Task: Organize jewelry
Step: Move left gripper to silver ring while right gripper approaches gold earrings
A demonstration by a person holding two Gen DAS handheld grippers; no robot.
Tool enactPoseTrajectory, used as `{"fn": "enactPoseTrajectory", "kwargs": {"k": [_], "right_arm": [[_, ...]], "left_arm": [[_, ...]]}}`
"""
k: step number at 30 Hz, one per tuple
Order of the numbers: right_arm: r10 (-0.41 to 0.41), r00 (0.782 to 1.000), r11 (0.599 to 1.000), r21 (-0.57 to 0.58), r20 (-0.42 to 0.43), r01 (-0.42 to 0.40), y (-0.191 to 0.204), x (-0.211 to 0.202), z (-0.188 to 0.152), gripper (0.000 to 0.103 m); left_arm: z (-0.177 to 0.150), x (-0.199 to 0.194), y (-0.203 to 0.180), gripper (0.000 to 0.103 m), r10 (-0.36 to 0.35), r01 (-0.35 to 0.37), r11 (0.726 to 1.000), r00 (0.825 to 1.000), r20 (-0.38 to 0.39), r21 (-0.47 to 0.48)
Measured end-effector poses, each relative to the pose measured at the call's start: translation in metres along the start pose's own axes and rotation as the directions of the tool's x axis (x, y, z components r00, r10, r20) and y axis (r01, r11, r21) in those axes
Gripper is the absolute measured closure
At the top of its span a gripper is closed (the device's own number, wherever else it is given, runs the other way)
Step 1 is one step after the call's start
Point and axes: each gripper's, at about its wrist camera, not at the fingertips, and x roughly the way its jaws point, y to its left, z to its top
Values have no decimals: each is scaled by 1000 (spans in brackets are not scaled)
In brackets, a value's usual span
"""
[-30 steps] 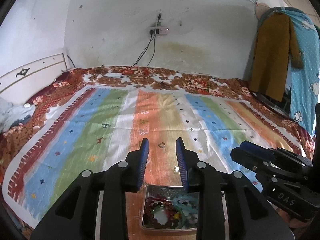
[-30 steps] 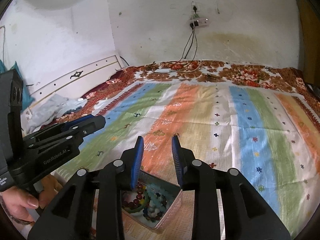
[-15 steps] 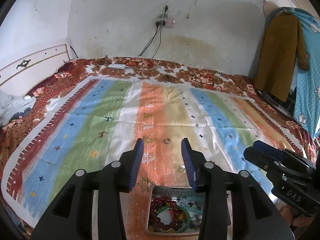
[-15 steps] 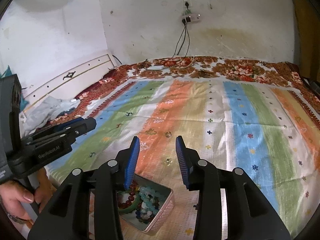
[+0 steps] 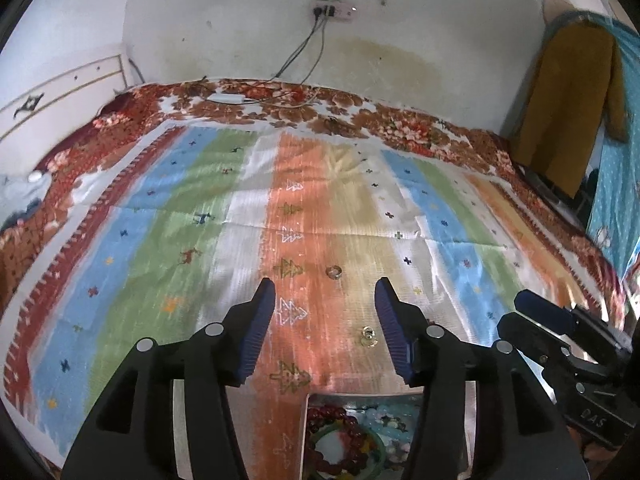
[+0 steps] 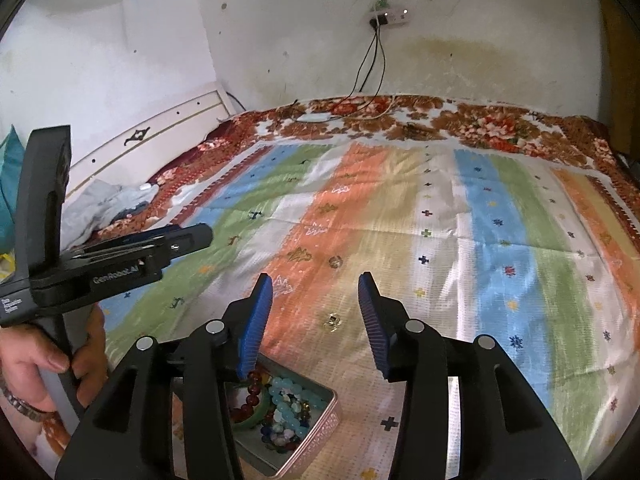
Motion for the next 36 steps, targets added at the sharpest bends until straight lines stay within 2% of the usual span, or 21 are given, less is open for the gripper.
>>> {"fn": "enactPoseTrajectory", "kwargs": {"k": [7, 16, 26, 29, 31, 36], "right_arm": [[55, 994, 998, 39, -99, -52, -8, 24, 5, 52], [59, 981, 998, 9, -186, -59, -9, 50, 9, 47], [60, 954, 997, -34, -295, -73, -13, 84, 10, 47], [27, 962, 998, -44, -270, -40, -16, 86, 13, 47], [46, 952, 998, -29, -304, -58, -20, 94, 13, 47], [37, 934, 998, -40, -356, -55, -24, 113, 10, 47]], "left_arm": [[13, 29, 4, 45, -11, 11, 1000, 997, -70, 7], [22, 61, 12, 42, -71, 63, 997, 984, -165, -51], [28, 105, 22, 41, -140, 108, 986, 947, -289, -126], [30, 118, 26, 41, -155, 113, 983, 936, -316, -147], [32, 129, 27, 41, -165, 118, 981, 927, -336, -155], [36, 148, 25, 41, -166, 122, 983, 913, -373, -140]]}}
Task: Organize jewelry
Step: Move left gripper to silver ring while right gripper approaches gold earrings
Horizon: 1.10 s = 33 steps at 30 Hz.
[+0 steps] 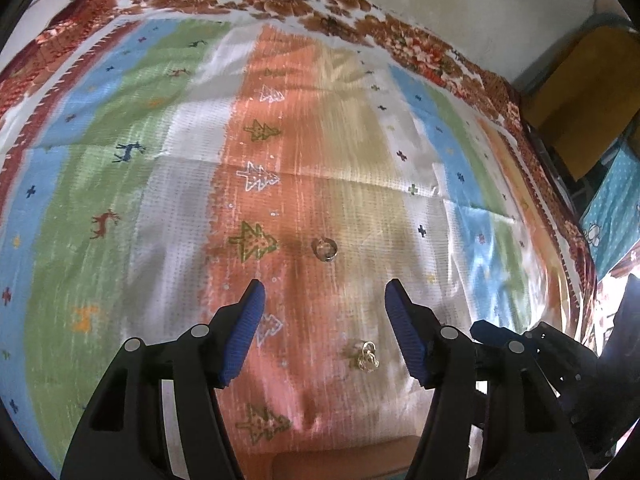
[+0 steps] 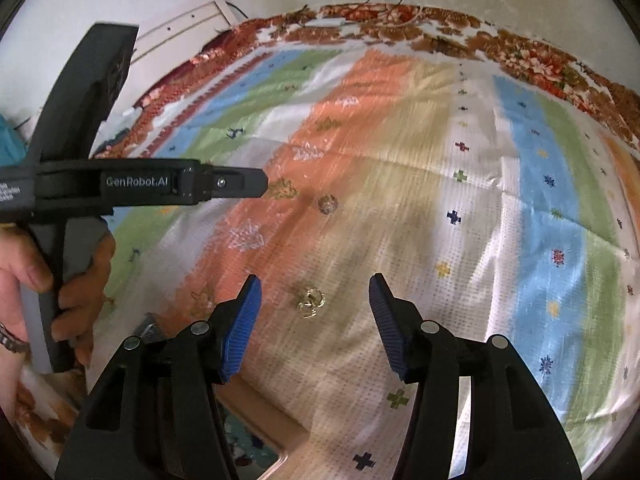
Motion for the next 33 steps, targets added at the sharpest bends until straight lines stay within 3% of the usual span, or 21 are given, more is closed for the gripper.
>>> {"fn": "enactPoseTrajectory", "kwargs": {"k": [17, 33], "right_arm": [[13, 989, 997, -71, -146, -24, 3, 45, 4, 47], [15, 974, 992, -122, -225, -44, 10, 71, 3, 47]], "left_arm": [[26, 59, 4, 39, 58, -48, 996, 988, -146, 69], [36, 95, -9, 40, 138, -107, 981, 971, -198, 160]]}}
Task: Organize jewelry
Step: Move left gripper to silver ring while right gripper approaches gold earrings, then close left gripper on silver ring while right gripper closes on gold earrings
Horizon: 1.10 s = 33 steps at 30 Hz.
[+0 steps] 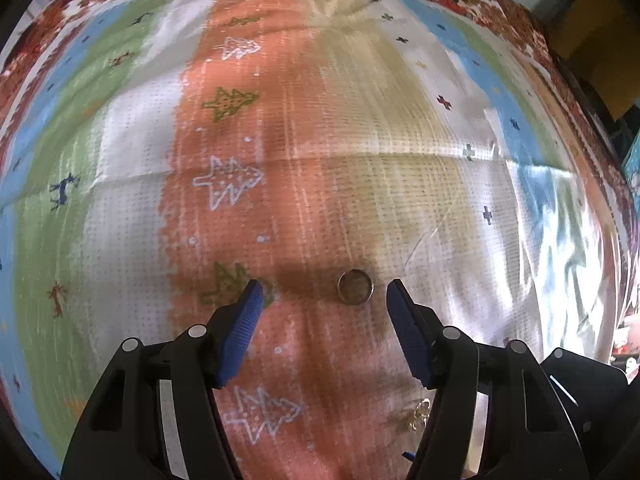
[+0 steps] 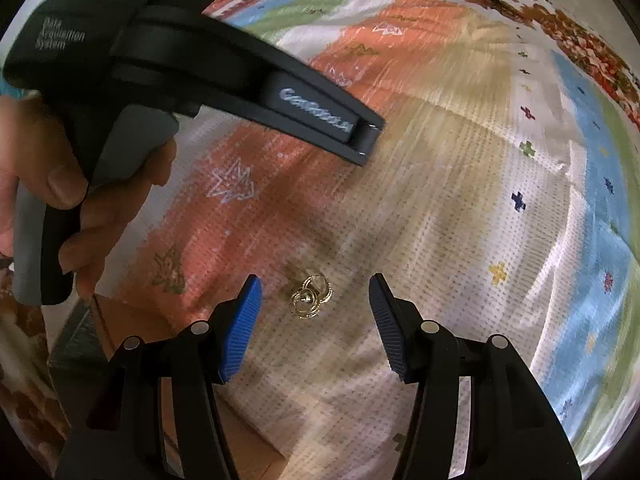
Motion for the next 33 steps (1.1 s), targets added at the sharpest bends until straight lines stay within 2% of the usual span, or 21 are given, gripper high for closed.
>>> {"fn": "enactPoseTrajectory", "kwargs": {"k": [4, 7, 11, 22, 25, 33], "right_arm": [[-3, 1000, 1000, -13, -19, 3, 2, 7, 0, 48], [-12, 1000, 1000, -28, -27, 11, 4, 10, -1, 48], [-33, 999, 999, -40, -34, 32, 7, 14, 0, 58], [-24, 998, 998, -62, -55, 21, 14, 21, 4, 85], [-27, 998, 998, -65, -54, 24, 15, 22, 5, 86], [-24, 999, 998, -60, -43, 21, 13, 16, -1, 87]], "left_arm": [[4, 8, -5, 42, 25, -25, 999, 1000, -11, 29], [5, 10, -8, 53, 41, -41, 998, 999, -10, 48], [4, 11, -13, 65, 43, -41, 997, 999, -24, 67], [4, 13, -12, 74, 55, -54, 996, 998, -19, 68], [4, 12, -12, 84, 53, -52, 997, 998, -17, 62], [3, 8, -9, 84, 39, -38, 997, 999, -16, 60]]}}
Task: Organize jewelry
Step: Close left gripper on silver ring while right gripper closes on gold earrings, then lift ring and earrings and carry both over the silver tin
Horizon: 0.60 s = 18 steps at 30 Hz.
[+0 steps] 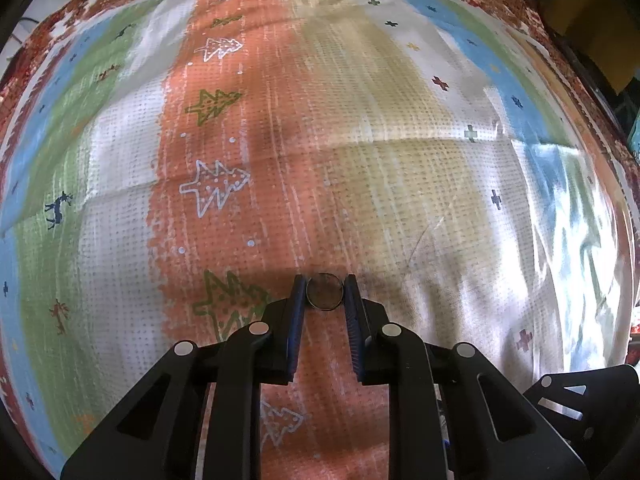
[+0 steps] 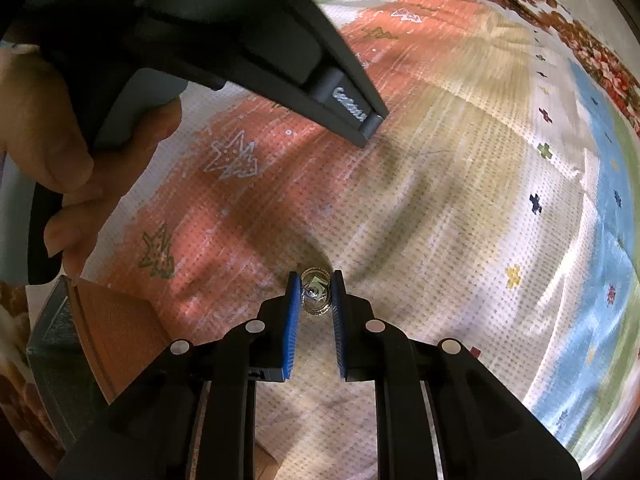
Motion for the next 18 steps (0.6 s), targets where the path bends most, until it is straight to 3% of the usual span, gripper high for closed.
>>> {"fn": "enactPoseTrajectory", "kwargs": {"k": [18], "right_arm": [[-74, 990, 991, 122, 118, 60, -27, -28, -4, 87]], "left_arm": [[-11, -35, 16, 84, -2, 6, 998, 997, 75, -57]]}}
